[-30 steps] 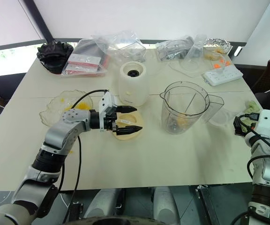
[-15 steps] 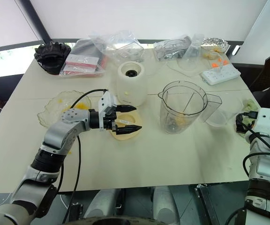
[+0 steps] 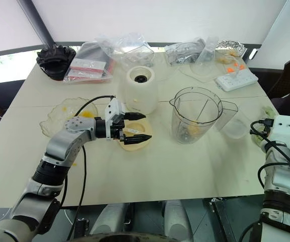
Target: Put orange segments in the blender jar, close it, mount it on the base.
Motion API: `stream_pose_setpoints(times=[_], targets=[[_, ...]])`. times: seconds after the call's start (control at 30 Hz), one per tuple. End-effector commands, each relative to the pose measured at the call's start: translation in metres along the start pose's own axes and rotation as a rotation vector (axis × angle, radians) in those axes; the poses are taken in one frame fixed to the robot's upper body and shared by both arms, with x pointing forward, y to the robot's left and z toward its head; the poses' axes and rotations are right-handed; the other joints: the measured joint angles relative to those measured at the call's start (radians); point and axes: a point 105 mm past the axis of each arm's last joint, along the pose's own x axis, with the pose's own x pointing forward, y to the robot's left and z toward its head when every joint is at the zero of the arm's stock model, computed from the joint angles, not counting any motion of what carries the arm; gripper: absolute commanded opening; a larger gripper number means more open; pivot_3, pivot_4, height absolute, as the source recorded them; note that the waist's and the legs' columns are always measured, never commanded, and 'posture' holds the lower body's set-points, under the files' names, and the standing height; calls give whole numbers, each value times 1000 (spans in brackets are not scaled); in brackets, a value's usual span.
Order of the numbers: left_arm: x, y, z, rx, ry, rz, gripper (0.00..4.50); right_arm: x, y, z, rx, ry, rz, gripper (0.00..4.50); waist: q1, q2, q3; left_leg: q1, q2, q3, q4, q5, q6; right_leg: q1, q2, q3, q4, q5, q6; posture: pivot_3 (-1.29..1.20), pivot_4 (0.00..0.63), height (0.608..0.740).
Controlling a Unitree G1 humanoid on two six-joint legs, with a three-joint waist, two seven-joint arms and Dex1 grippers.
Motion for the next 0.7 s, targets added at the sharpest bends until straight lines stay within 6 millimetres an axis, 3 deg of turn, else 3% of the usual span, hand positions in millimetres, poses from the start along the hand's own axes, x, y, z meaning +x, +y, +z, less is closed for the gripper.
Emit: stream_pose_setpoints(times=[0.03, 0.27, 0.7], targets=[[0, -4, 11, 48, -24, -12, 4500, 1, 1, 8, 4, -30, -3, 55, 0, 0, 0, 0, 0, 0, 0, 0, 0, 0, 0, 0, 0, 0, 0, 0, 150, 740], [0, -4, 10, 49, -22, -11, 4500, -1, 2, 8, 7, -36, 4, 55, 0, 0, 0, 0, 0, 0, 0, 0, 0, 0, 0, 0, 0, 0, 0, 0, 150, 740], [1, -5, 10, 50, -20, -17, 4500, -26, 9, 15, 38, -25, 43, 55, 1, 0, 0, 0, 0, -1, 0, 0, 0, 0, 0, 0, 0, 0, 0, 0, 150, 740]])
